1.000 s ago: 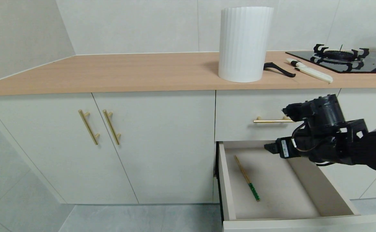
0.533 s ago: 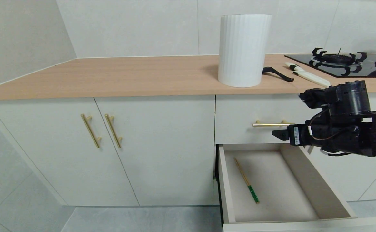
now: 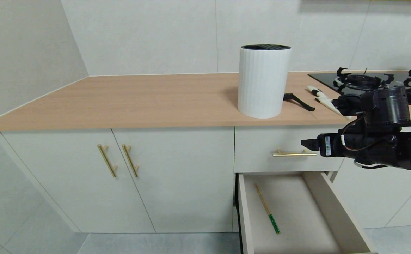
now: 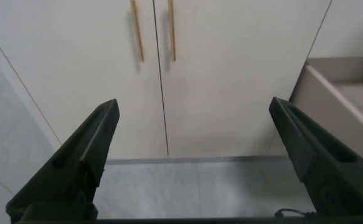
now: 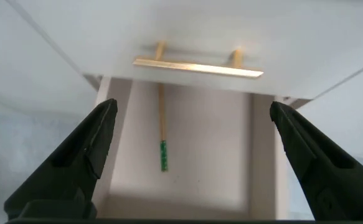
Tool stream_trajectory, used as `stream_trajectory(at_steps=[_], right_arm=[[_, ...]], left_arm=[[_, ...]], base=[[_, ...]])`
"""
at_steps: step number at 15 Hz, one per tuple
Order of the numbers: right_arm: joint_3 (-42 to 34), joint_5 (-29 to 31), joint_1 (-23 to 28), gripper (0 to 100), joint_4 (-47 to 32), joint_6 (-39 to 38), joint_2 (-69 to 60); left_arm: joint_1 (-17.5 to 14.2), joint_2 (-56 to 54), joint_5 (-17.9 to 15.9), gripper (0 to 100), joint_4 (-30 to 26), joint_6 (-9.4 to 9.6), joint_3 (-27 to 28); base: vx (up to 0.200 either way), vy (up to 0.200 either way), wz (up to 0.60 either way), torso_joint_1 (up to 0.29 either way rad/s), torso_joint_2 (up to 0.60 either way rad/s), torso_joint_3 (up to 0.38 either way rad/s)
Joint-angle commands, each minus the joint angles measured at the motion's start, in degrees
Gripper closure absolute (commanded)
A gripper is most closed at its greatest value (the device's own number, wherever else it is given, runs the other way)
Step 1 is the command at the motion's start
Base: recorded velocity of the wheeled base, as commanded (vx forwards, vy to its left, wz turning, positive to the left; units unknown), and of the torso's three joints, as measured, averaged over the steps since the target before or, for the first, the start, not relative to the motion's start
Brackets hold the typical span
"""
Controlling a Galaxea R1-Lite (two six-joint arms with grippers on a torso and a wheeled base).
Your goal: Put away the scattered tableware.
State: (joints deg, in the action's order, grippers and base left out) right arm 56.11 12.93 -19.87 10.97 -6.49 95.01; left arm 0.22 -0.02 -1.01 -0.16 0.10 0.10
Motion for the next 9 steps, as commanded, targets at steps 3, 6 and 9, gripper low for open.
stream_trajectory(at_steps=[3, 6, 9], right_arm=[[-0.04, -0.01, 0.10, 0, 1.07, -0.02, 0.88], [0.05, -0.01, 0.89, 0, 2.12, 0.07, 2.46], [0.14, -0.01, 1.24, 0, 2.30, 0.16, 3.16]], left_arm=[[0.04, 0.02, 0.05, 0, 0.07, -0.01, -0.01], [0.04, 0.02, -0.04, 0, 0.07, -0.01, -0.01], [0.04, 0.02, 0.05, 0, 0.07, -0.01, -0.01]], base=[[0.000, 0.000, 0.00, 0.183, -0.48, -0.294], [0.000, 0.000, 0.00, 0.196, -0.48, -0.281], [0.000, 0.000, 0.00, 0.207, -0.49, -0.284]])
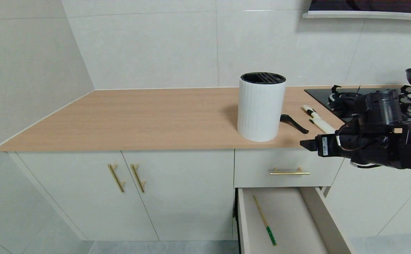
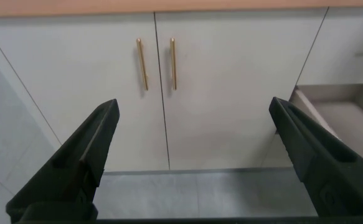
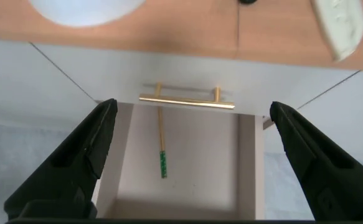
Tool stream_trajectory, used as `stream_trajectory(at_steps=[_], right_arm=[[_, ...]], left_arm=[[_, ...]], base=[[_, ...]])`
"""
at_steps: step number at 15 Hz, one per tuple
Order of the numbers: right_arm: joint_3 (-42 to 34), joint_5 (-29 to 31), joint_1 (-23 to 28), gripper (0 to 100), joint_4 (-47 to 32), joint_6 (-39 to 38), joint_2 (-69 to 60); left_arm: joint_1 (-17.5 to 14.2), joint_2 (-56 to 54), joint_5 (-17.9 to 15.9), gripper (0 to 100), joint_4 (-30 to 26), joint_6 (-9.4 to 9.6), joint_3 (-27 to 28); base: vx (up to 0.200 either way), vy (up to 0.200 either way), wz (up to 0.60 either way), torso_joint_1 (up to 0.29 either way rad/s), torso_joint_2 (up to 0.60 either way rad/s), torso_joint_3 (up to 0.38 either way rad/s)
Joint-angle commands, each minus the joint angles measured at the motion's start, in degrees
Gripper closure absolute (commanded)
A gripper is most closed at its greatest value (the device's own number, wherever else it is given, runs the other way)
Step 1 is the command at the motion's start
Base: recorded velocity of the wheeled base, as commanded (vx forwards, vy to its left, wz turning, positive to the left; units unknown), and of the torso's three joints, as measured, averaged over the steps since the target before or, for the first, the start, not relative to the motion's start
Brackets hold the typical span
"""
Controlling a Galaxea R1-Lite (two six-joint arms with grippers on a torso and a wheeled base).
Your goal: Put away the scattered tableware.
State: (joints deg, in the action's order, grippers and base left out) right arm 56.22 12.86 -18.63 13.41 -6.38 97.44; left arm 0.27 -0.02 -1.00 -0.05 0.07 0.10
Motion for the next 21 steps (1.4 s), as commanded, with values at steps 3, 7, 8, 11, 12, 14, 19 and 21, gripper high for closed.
stream_trajectory(at_steps=[3, 7, 8, 11, 12, 14, 19, 21], right_arm=[[-0.15, -0.03, 0.08, 0, 1.80, 0.57, 1.35], [3.54, -5.83, 3.51, 0, 2.76, 3.12, 2.93], [5.12, -7.94, 4.48, 0, 1.97, 3.12, 3.63], [16.99, -12.95, 7.47, 0, -4.09, 3.48, 10.23], [20.51, -13.65, 8.26, 0, -4.80, 4.53, 12.51], [24.55, -14.62, 9.49, 0, -5.41, 6.29, 15.94], [29.12, -20.16, 12.74, 0, -2.77, 11.30, 23.85], [29.38, -20.42, 13.09, 0, 0.65, 11.39, 26.57]], left_arm=[[0.00, 0.02, 0.03, 0, -0.04, 0.01, -0.01], [0.00, 0.02, 0.03, 0, -0.04, 0.01, -0.01], [0.00, 0.02, 0.03, 0, -0.04, 0.01, -0.01], [0.00, 0.02, -0.06, 0, -0.04, 0.01, -0.01], [0.00, 0.02, 0.03, 0, -0.04, 0.01, -0.01], [0.00, 0.02, 0.03, 0, -0.04, 0.01, -0.01], [0.00, 0.02, -0.06, 0, -0.04, 0.01, -0.01], [0.00, 0.02, -0.06, 0, -0.04, 0.01, -0.01]], base=[[0.000, 0.000, 0.00, 0.087, -0.19, -0.103], [0.000, 0.000, 0.00, 0.000, 0.00, 0.000], [0.000, 0.000, 0.00, 0.000, 0.00, 0.000], [0.000, 0.000, 0.00, 0.000, 0.00, 0.000], [0.000, 0.000, 0.00, 0.000, 0.00, 0.000], [0.000, 0.000, 0.00, 0.000, 0.00, 0.000], [0.000, 0.000, 0.00, 0.000, 0.00, 0.000], [0.000, 0.000, 0.00, 0.000, 0.00, 0.000]])
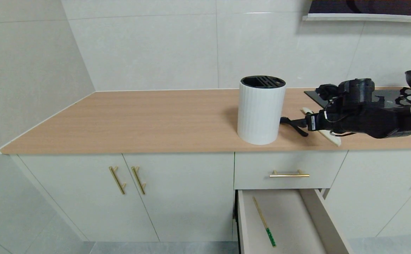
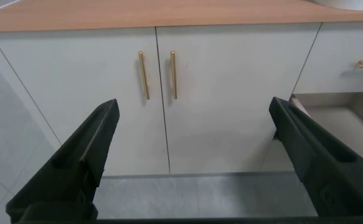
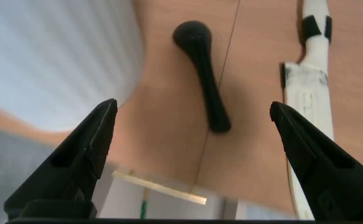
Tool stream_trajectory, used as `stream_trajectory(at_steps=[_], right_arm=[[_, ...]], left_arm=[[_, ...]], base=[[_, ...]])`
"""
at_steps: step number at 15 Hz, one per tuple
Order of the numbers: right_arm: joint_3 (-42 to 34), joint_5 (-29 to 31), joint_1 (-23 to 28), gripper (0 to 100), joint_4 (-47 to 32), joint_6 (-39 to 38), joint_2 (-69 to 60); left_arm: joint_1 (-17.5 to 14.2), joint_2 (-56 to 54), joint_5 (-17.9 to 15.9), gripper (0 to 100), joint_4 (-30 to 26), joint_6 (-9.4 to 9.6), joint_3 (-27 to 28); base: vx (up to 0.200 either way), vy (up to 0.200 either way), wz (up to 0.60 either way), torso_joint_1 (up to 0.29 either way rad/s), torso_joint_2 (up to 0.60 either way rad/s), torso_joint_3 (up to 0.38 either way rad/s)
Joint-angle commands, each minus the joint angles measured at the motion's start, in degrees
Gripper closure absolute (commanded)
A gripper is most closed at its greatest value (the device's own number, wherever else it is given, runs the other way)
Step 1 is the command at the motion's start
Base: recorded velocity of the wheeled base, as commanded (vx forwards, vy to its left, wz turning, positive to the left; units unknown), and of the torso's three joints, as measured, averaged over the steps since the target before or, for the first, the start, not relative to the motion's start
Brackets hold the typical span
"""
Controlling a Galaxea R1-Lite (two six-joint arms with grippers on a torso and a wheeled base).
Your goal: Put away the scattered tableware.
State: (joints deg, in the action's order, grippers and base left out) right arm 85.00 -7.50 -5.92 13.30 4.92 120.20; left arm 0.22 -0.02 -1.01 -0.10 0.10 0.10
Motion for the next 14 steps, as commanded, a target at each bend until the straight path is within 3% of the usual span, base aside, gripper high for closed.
stream_trajectory(at_steps=[1, 14], right_arm=[[0.78, -0.06, 0.39, 0, 2.70, 0.08, 4.96], [6.93, 0.47, 0.21, 0, 4.28, -2.64, 11.37]], left_arm=[[0.04, 0.02, 0.05, 0, 0.01, -0.01, -0.01], [0.04, 0.02, -0.04, 0, 0.01, -0.01, -0.01]], base=[[0.000, 0.000, 0.00, 0.000, 0.00, 0.000], [0.000, 0.000, 0.00, 0.000, 0.00, 0.000]])
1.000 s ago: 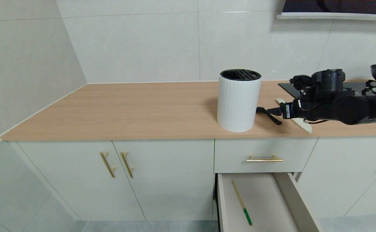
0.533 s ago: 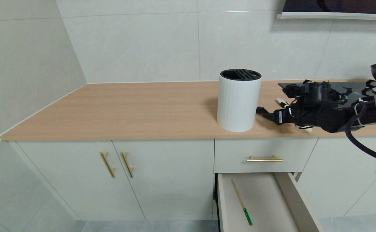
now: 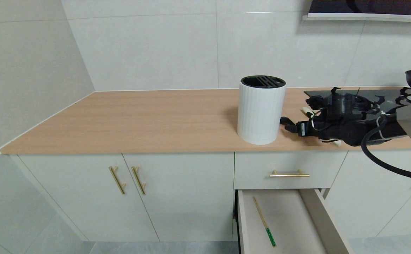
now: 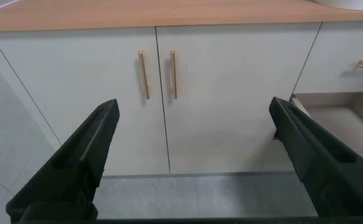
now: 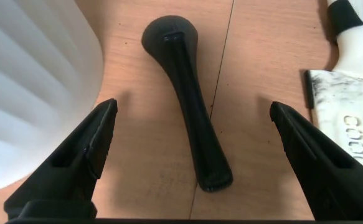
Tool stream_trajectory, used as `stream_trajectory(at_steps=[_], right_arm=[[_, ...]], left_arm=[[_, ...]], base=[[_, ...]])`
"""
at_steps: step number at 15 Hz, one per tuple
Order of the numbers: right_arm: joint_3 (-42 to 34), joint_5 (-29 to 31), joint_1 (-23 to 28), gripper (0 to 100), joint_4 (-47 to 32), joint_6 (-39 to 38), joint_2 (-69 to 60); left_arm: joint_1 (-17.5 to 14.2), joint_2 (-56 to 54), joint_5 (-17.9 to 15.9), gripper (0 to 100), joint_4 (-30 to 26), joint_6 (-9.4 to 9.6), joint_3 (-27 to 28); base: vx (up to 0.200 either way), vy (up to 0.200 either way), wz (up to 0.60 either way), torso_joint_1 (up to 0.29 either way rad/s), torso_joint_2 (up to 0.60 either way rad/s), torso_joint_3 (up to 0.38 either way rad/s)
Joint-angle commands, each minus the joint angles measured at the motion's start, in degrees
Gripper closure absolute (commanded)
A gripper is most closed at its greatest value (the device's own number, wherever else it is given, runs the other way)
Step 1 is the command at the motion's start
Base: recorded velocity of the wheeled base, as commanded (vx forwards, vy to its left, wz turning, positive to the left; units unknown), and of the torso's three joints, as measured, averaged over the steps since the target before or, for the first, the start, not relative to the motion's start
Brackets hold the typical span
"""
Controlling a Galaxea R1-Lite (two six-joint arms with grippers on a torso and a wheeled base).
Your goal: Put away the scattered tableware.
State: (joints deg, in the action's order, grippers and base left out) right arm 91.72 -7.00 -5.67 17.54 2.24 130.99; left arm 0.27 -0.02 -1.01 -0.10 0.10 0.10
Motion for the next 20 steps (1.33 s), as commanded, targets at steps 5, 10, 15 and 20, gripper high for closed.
stream_trajectory(at_steps=[5, 10, 15, 20], right_arm=[[0.83, 0.14, -0.04, 0, 0.04, 0.04, 1.73], [1.44, 0.41, -0.04, 100, -0.05, -0.05, 1.99], [1.27, 0.93, 0.04, 100, -0.32, -0.66, 1.29], [-3.83, 7.00, -1.19, 100, -9.72, -7.78, -11.98]], left_arm=[[0.00, 0.02, -0.04, 0, 0.01, -0.01, -0.01], [0.00, 0.02, 0.05, 0, 0.01, -0.01, -0.01], [0.00, 0.02, -0.04, 0, 0.01, -0.01, -0.01], [0.00, 0.02, 0.05, 0, 0.01, -0.01, -0.01]], base=[[0.000, 0.000, 0.00, 0.000, 0.00, 0.000], [0.000, 0.000, 0.00, 0.000, 0.00, 0.000], [0.000, 0.000, 0.00, 0.000, 0.00, 0.000], [0.000, 0.000, 0.00, 0.000, 0.00, 0.000]])
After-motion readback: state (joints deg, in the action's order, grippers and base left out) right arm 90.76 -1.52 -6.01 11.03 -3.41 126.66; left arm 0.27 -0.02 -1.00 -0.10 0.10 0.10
